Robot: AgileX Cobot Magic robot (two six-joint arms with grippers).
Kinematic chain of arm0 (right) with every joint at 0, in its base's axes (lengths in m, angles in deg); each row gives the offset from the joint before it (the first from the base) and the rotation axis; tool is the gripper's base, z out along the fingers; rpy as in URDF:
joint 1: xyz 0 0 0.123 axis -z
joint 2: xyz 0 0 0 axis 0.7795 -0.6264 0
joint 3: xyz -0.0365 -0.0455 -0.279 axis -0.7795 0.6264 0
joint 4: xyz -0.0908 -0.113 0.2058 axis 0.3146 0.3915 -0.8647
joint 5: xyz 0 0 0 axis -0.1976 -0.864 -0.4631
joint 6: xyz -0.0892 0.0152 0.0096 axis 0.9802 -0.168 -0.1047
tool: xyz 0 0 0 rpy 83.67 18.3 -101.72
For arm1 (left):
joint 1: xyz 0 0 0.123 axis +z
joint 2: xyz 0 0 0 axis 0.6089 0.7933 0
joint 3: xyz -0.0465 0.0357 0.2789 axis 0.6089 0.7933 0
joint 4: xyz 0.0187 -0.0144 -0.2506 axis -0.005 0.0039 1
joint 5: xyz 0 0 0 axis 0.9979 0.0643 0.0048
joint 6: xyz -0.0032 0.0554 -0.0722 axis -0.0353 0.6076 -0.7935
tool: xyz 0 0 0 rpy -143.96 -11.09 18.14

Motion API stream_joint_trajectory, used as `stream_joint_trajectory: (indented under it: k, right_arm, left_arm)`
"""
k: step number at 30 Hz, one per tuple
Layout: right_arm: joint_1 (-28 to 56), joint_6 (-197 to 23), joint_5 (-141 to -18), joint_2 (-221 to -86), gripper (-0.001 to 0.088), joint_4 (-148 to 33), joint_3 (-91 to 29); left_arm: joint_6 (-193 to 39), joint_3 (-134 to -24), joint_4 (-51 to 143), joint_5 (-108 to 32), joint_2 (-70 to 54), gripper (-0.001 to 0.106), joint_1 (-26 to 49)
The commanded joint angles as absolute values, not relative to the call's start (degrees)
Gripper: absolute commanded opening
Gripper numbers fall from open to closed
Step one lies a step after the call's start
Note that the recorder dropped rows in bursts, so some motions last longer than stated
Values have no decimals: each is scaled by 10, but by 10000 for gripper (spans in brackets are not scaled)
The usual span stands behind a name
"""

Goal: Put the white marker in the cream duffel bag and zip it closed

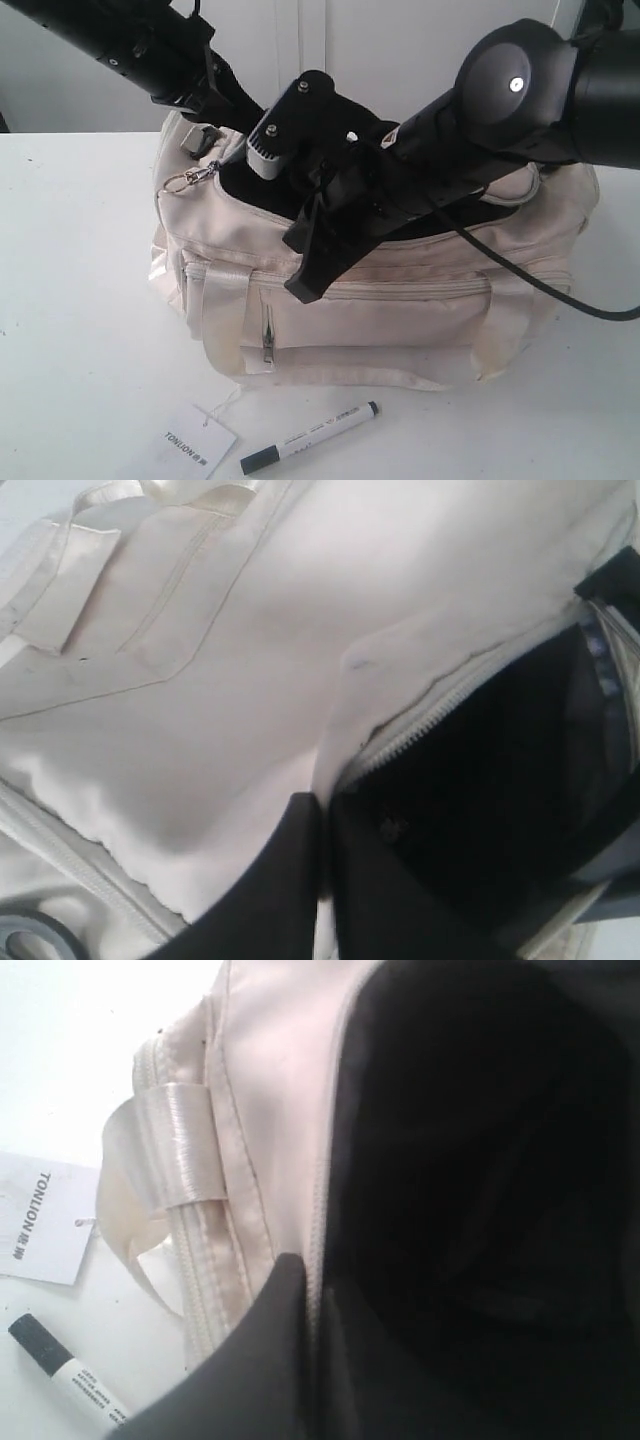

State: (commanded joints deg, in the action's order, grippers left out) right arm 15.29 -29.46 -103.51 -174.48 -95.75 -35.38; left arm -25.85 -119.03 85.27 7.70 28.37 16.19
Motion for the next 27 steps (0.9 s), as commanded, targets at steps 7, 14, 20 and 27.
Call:
stream_joint_trajectory:
  k: [7, 14, 20, 27]
  right_arm:
    - [153, -295, -1040, -1737, 0, -959, -354]
    - [153, -295, -1051, -1734, 0, -959, -354]
    - [153, -295, -1062, -1734, 0, -959, -354]
    - [153, -292, -1065, -1734, 0, -959, -354]
  left_arm:
    - [-258, -1190, 845, 38, 284, 0, 162]
    - [-256, -1190, 843, -4, 284, 0, 162]
    - [-256, -1190, 843, -50, 284, 0, 162]
    - [-256, -1190, 843, -100, 296, 0, 162]
